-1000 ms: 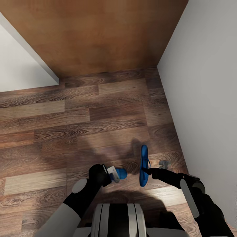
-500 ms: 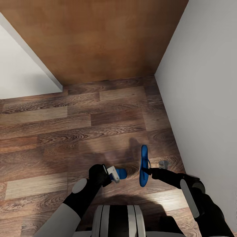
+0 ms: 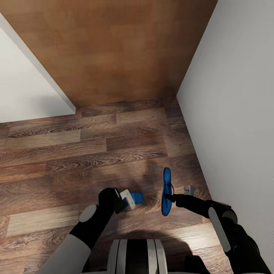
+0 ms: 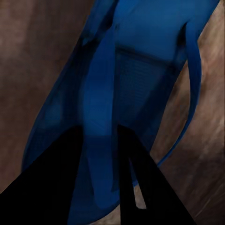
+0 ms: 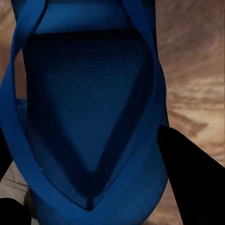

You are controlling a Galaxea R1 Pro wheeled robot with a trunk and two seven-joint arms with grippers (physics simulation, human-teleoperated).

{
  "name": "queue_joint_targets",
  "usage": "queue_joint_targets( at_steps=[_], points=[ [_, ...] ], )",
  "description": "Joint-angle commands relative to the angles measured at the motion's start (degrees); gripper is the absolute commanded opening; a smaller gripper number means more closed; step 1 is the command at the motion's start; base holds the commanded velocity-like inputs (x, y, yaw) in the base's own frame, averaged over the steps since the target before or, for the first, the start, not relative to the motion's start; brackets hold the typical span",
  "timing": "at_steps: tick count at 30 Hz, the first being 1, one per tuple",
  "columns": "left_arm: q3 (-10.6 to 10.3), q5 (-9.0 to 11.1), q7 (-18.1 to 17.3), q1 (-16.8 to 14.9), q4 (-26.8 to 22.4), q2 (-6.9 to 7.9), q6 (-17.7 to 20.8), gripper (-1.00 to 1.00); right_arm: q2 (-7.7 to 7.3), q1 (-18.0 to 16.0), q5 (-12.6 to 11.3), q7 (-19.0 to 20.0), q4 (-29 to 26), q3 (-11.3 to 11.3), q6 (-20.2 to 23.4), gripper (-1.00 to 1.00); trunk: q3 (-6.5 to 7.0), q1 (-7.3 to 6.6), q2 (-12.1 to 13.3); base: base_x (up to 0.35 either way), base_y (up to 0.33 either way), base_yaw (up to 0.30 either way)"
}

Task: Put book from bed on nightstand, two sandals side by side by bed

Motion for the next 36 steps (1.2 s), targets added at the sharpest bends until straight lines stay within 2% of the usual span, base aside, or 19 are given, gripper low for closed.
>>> queue_joint_targets(
  at_steps=[1,2,3,6,8,10,11,12,14,17,18,19,23,25,28,30,31,35,36],
  points=[
    [1.53,-0.15,-0.61,-0.01,-0.77,0.05,0.3,-1.0,0.0,-0.02,-0.05,0.12,-0.04,-0.08,0.36,-1.0,0.19,-0.03,0.0,0.0,0.0,0.0],
    [3.19,-0.05,-0.7,-0.01,-1.39,0.09,0.24,-1.0,-0.01,-0.02,-0.05,0.12,-0.04,-0.08,0.36,-1.0,0.42,-0.06,0.02,0.0,0.0,0.0],
    [9.17,0.26,-1.01,-0.01,-3.23,0.18,0.06,-1.0,-0.01,-0.02,-0.05,0.12,-0.03,-0.15,0.39,-1.0,0.64,-0.08,0.03,0.0,0.0,0.0],
    [15.27,2.18,-5.25,-0.01,-6.2,0.23,-0.16,-1.0,-0.01,-0.02,-0.05,0.12,-0.03,-0.14,0.44,-1.0,1.3,-0.16,0.07,0.0,0.0,0.0],
    [19.27,4.4,-8.98,-0.01,-7.45,0.25,-0.89,-1.0,-0.01,-0.02,-0.05,0.12,-0.05,-0.16,0.44,-1.0,1.74,-0.21,0.1,0.0,0.0,0.0],
    [23.61,6.84,-11.11,-0.01,-8.06,0.58,-2.37,-1.0,-0.02,-0.02,-0.05,0.12,-0.09,-0.17,0.45,-1.0,2.19,-0.26,0.12,0.0,0.0,0.0],
    [27.02,9.3,-12.06,-0.01,-8.33,0.85,-3.37,-1.0,-0.02,-0.02,-0.05,0.12,-0.11,-0.17,0.45,-1.0,2.41,-0.29,0.14,0.0,0.0,0.0],
    [29.07,11.47,-12.39,0.0,-8.41,1.08,-3.77,-1.0,-0.02,-0.02,-0.05,0.12,-0.11,-0.18,0.45,-1.0,2.63,-0.31,0.15,0.0,0.0,0.0],
    [30.96,14.16,-12.54,-0.01,-8.4,1.89,-4.01,-1.0,-0.02,-0.02,-0.05,0.12,-0.11,-0.18,0.45,-1.0,3.07,-0.37,0.18,0.0,0.0,0.0],
    [34.02,21.59,-12.65,0.17,-8.05,3.84,-5.02,-1.0,-0.05,-0.02,-0.05,0.12,-0.12,-0.27,0.52,-1.0,3.74,-0.44,0.22,0.0,0.0,0.0],
    [34.45,23.61,-12.63,0.39,-7.93,4.4,-5.57,-1.0,-0.07,-0.02,-0.05,0.12,-0.12,-0.31,0.57,-1.0,3.96,-0.47,0.23,0.0,0.0,0.0],
    [34.63,24.37,-12.62,0.49,-7.87,4.69,-5.79,-1.0,-0.08,-0.02,-0.02,0.12,-0.08,-0.32,0.59,-1.0,4.18,-0.49,0.24,0.0,0.0,0.0],
    [34.99,25.54,-12.7,0.83,-7.79,5.4,-5.99,-1.0,-0.47,0.07,0.09,0.12,0.0,-0.39,0.67,-1.0,5.07,-0.6,0.3,0.0,0.0,0.0],
    [35.11,25.65,-12.72,1.12,-7.41,5.8,-5.95,-1.0,-1.8,0.14,0.09,0.12,0.3,-0.79,0.69,-1.0,5.51,-0.65,0.32,0.0,0.0,0.0],
    [35.86,25.76,-12.59,1.63,-2.39,6.12,-6.07,-1.0,-3.97,0.26,0.05,0.06,1.76,-1.47,0.66,-1.0,6.18,-0.73,0.36,0.0,0.0,0.0],
    [36.72,25.84,-12.54,1.77,1.61,6.24,-6.21,-1.0,-4.7,0.31,0.04,0.03,5.68,-1.72,0.55,-1.0,6.62,-0.78,0.39,0.0,0.0,0.0],
    [37.5,25.86,-12.54,1.79,2.42,6.28,-6.26,-1.0,-4.92,0.32,0.04,0.03,7.76,-1.77,0.45,-1.0,6.84,-0.8,0.4,0.0,0.0,0.0],
    [45.76,25.89,-12.55,2.76,5.13,6.88,-8.65,-1.0,-5.54,0.33,0.06,-0.01,16.51,-1.82,0.15,-1.0,7.73,-0.91,0.46,0.0,0.0,0.0],
    [46.96,25.9,-12.55,2.91,5.78,6.91,-9.46,-1.0,-5.56,0.33,0.06,-0.02,17.17,-1.81,0.14,-1.0,7.95,-0.93,0.47,0.0,0.0,0.0]
  ],
)
